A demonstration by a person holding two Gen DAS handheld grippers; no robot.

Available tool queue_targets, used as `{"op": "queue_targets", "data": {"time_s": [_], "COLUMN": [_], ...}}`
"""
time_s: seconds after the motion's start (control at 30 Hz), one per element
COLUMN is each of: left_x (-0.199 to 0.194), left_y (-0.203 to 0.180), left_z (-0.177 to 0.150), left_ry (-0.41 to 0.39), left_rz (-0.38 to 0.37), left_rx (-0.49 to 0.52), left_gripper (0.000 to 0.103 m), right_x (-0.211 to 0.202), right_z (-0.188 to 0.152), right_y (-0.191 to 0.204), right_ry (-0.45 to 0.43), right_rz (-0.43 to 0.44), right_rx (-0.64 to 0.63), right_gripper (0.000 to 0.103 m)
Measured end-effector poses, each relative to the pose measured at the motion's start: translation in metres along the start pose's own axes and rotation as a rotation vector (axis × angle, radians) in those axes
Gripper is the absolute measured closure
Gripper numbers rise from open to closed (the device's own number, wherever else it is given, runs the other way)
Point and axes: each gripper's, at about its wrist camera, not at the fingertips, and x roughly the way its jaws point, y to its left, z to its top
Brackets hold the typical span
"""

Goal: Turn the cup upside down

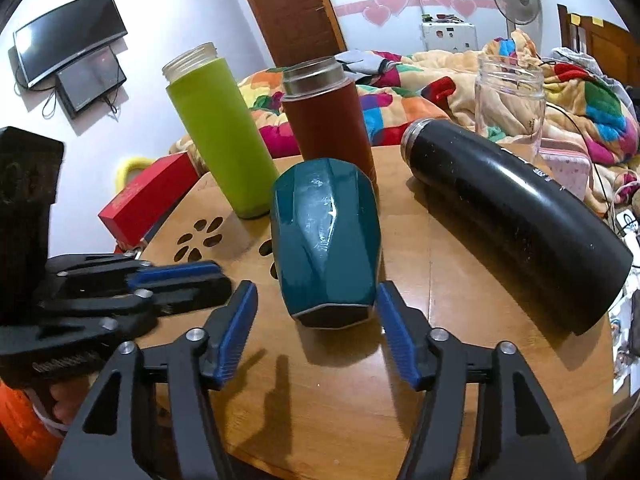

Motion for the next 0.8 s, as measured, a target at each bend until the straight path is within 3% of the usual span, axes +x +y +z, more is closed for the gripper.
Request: {"op": "queue_targets", "data": {"time_s": [0.37,0.8], "left_x": [0.005,0.012], "left_y": [-0.010,-0.042], "left_z": [0.021,0.031], "left_ry": [-0.025,-0.032], "left_rz": [-0.008,-0.044], "left_rx": [0.027,0.085], "left_gripper": [0.090,0.090], "right_x": [0.032,0.001], "right_z": [0.005,-0.027], "right_y": [0.000,0.011], "right_ry": [0.034,0.033], "right_rz": [-0.035,-0.035], "right_rx": [-0.020,-0.128], "right_gripper": [0.044,0.046]}}
